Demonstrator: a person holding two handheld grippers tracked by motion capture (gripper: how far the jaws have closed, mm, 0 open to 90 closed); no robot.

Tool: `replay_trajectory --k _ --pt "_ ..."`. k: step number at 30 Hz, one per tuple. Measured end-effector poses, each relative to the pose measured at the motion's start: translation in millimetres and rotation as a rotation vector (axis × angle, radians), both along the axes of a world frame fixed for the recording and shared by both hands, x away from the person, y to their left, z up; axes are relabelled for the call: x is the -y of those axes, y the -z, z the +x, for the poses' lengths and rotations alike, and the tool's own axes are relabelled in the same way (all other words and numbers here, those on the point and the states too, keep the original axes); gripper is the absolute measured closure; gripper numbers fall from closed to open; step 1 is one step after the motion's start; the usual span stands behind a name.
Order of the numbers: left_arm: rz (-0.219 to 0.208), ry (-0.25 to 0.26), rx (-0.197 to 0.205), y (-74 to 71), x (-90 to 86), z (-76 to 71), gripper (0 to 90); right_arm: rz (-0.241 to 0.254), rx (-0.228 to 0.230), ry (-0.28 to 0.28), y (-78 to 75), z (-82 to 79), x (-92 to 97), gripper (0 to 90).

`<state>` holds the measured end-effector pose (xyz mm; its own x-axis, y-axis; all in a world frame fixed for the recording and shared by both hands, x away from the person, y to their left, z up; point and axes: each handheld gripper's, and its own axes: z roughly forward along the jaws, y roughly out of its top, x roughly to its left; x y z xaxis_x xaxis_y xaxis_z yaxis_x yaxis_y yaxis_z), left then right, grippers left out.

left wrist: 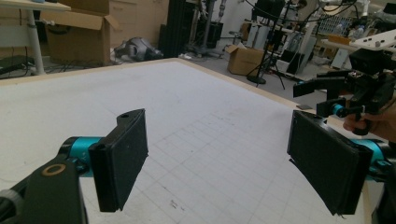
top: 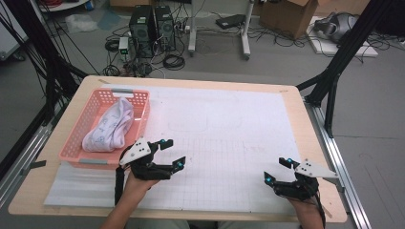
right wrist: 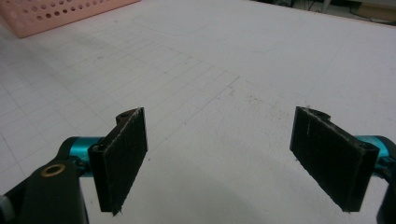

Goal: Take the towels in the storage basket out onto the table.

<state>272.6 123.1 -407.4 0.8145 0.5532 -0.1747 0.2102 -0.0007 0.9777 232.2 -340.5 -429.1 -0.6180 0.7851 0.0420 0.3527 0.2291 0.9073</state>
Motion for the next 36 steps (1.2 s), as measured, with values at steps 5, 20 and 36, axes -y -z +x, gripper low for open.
replay_trajectory --k 5,20,36 --pt "-0.012 -0.029 0.027 -16.4 -11.8 2.7 19.9 0.003 0.000 0.008 -0.3 -0.3 1.7 17.6" --pt "0.001 -0.117 0.062 -57.5 -59.4 18.6 19.3 0.001 -0.007 0.004 0.3 0.2 -0.1 17.6" --pt "0.113 -0.283 -0.010 -74.2 -129.7 58.6 18.6 -0.001 -0.015 0.004 1.1 1.4 -0.8 17.6"
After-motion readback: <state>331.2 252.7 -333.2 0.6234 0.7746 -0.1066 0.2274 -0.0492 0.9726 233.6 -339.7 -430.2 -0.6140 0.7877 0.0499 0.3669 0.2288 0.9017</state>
